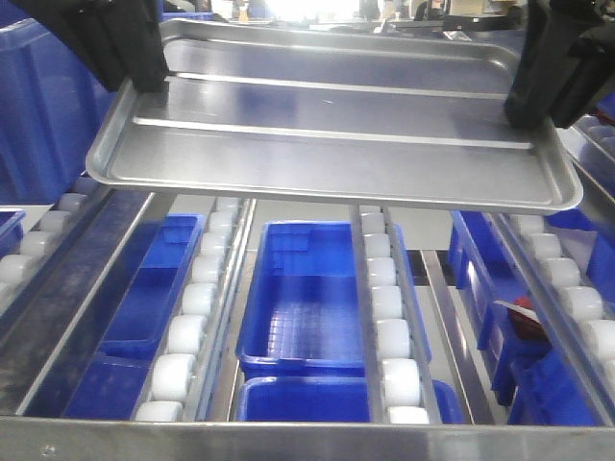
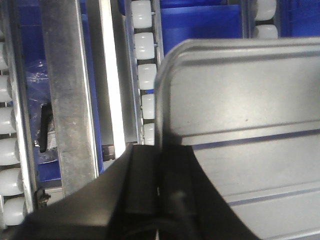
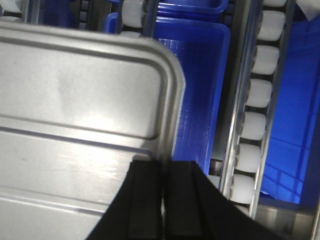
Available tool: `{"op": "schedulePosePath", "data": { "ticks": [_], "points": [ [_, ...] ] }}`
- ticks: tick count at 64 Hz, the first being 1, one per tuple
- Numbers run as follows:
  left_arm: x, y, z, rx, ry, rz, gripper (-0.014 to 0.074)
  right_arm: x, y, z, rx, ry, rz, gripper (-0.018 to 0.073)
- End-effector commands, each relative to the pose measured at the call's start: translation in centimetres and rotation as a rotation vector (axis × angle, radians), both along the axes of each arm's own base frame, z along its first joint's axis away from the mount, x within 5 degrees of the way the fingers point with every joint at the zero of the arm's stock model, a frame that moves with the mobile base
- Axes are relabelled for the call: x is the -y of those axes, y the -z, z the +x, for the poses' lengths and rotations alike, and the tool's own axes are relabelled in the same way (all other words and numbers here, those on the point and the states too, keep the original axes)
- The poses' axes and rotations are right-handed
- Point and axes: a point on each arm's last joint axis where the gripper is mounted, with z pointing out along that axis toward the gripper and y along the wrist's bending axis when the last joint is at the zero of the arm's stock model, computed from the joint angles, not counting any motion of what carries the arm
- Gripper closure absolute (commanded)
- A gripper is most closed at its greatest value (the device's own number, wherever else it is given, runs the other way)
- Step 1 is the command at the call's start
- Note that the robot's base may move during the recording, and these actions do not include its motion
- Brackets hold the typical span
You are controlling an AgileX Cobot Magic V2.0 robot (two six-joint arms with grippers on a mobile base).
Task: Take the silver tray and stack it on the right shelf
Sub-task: 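Hold the lifted silver tray level with both grippers, then carry the tray in both grippers while the base drives to another shelf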
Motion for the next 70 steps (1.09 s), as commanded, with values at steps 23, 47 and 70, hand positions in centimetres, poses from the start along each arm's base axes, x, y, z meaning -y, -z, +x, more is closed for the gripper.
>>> {"op": "schedulePosePath", "data": {
  "ticks": [23, 47, 70],
  "points": [
    [-0.46, -2.0, -0.28, 0.081, 0.009, -0.018, 0.0689, 0.34, -2.14, -0.06, 0.106, -0.022, 0.007, 0.0503],
    [-0.46, -2.0, -0.28, 0.081, 0.009, -0.018, 0.0689, 0.34, -2.14, -0.06, 0.106, -0.022, 0.007, 0.0503],
    [-0.46, -2.0, -0.28, 0.081, 0.009, -0.018, 0.0689, 0.34, -2.14, -0.06, 0.106, -0.022, 0.007, 0.0503]
  ]
}}
